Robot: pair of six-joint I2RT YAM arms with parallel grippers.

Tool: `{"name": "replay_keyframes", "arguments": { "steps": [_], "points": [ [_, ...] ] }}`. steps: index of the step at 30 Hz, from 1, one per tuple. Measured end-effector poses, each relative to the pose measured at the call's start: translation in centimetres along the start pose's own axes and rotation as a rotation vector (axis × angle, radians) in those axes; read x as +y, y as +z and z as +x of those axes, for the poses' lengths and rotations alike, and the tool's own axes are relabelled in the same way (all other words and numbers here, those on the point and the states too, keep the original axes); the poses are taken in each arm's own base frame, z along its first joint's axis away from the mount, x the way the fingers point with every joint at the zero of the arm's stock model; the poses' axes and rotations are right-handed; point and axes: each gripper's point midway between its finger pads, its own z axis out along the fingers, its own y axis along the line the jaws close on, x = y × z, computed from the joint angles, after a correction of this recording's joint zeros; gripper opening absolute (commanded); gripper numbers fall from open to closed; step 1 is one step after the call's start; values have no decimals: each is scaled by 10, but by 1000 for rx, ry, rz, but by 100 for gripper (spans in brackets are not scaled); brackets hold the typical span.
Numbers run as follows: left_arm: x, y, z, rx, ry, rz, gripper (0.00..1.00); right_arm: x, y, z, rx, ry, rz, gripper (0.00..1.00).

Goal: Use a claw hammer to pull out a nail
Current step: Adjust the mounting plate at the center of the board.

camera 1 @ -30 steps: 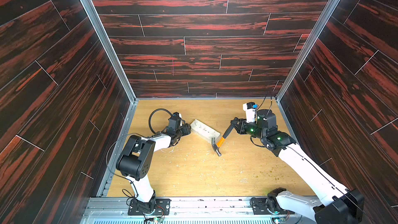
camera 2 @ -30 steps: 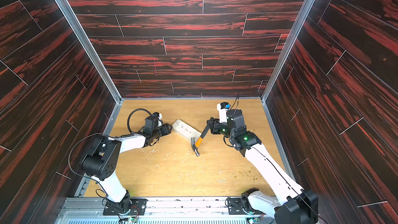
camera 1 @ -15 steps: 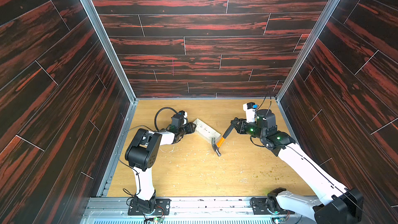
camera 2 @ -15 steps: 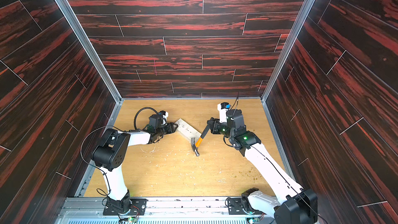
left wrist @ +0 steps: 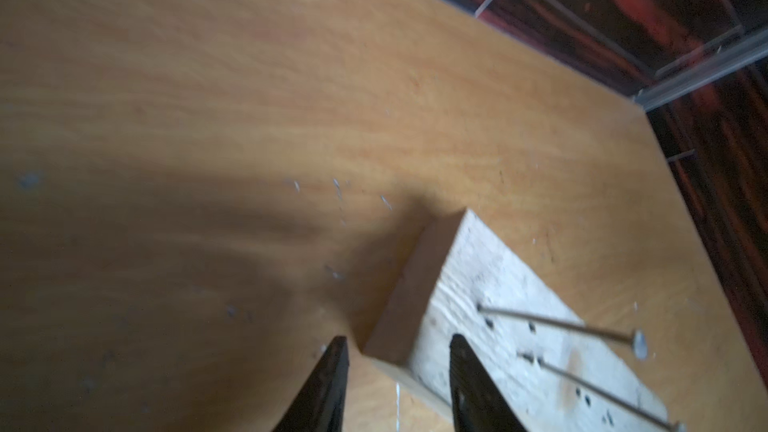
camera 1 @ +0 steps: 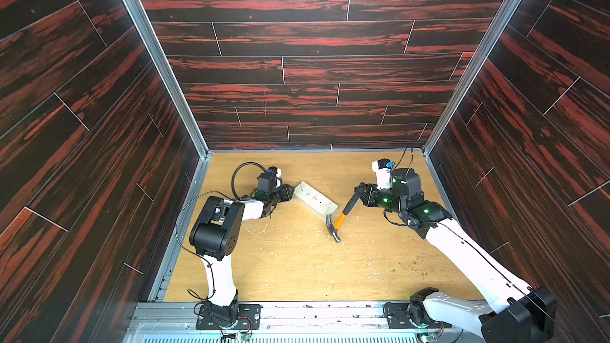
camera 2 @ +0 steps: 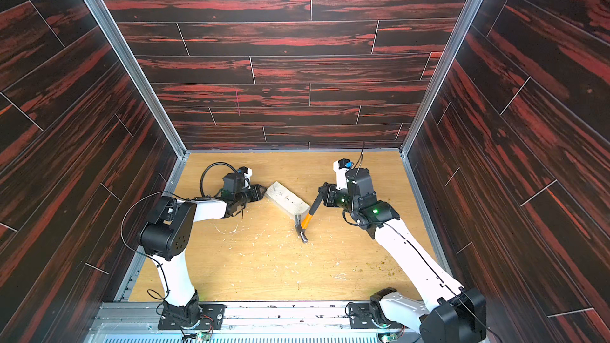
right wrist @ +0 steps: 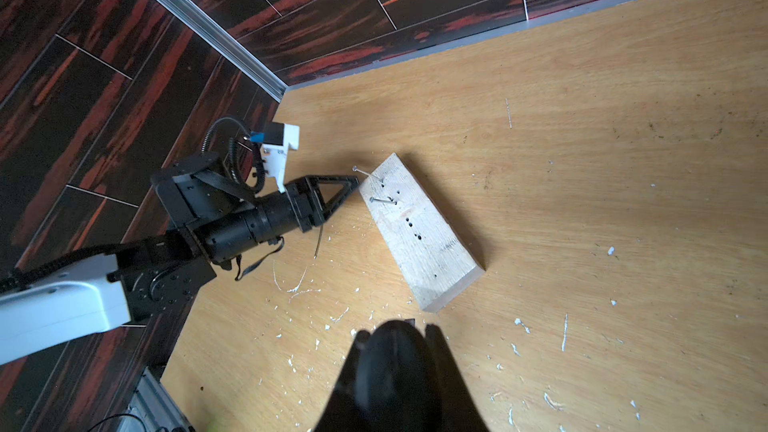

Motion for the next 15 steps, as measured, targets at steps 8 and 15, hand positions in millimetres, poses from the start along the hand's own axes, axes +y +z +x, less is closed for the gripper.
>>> {"name": "replay_keyframes", "arguments": {
  "steps": [8,15],
  "points": [
    [11,27,-30,-28,-95,-26,36,-2,0,1,2,1,8,0],
    [14,33,0,91,-148,-42,35,-2,-3,-2,-13,0,18,0]
  ]
}}
